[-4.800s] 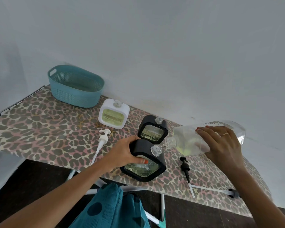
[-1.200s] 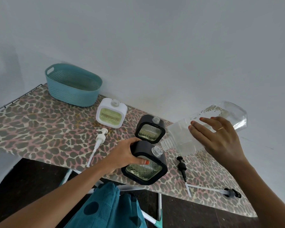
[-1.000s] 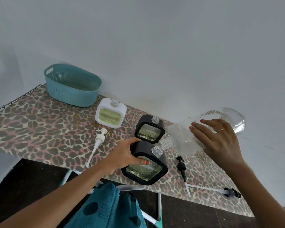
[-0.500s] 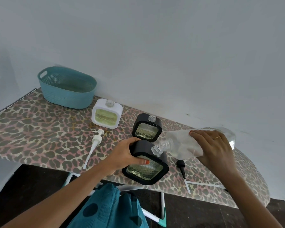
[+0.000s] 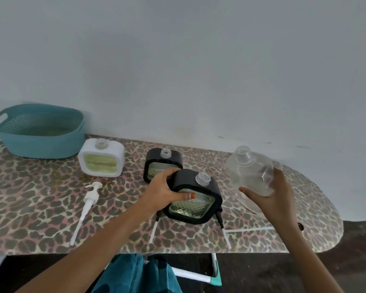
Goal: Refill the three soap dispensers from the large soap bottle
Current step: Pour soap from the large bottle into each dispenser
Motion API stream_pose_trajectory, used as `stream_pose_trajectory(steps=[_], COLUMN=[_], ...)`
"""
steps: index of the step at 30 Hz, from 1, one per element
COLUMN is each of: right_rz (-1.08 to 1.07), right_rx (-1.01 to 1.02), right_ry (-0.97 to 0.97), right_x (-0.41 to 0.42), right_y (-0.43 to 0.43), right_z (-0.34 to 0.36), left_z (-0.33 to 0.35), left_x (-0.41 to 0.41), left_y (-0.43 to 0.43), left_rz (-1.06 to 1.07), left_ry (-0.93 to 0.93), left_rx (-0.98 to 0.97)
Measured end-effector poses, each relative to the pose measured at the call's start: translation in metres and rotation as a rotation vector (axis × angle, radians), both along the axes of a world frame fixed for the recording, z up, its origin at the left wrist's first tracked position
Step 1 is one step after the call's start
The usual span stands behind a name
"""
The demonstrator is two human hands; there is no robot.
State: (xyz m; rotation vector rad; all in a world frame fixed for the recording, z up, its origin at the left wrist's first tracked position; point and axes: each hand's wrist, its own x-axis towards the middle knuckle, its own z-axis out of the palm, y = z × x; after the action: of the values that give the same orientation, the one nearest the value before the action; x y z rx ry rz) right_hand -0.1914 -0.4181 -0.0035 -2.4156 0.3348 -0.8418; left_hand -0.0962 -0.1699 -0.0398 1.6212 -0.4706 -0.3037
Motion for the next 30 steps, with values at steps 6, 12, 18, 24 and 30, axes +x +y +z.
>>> stream_pose_trajectory(steps=[6, 12, 18, 24, 30], right_rz=[-0.094, -0.155, -0.092, 0.011, 0.084], right_rx=[0.187, 0.325, 0.489, 0.543, 0.549], right_ry=[-0.030, -0.031, -0.047, -0.003, 0.017], right_x=[0.001, 0.011, 0.036, 0.061, 0.072], right_y=[-0.043, -0.068, -0.097, -0.126, -0.140], right_z=[-0.028, -0.054, -0.063, -0.071, -0.074], left_z=[-0.005, -0.018, -0.041, -0.063, -0.072], left_x=[0.027, 0.061, 0.082, 0.090, 0.091], left_y=[-0.054, -0.099, -0.120, -0.124, -0.128], left_rz=[0.011, 0.052, 0.098, 0.110, 0.134], left_ry=[0.093, 0.135, 0.181, 0.227, 0.223], left_rx=[-0.123, -0.179, -0.206, -0.206, -0.207])
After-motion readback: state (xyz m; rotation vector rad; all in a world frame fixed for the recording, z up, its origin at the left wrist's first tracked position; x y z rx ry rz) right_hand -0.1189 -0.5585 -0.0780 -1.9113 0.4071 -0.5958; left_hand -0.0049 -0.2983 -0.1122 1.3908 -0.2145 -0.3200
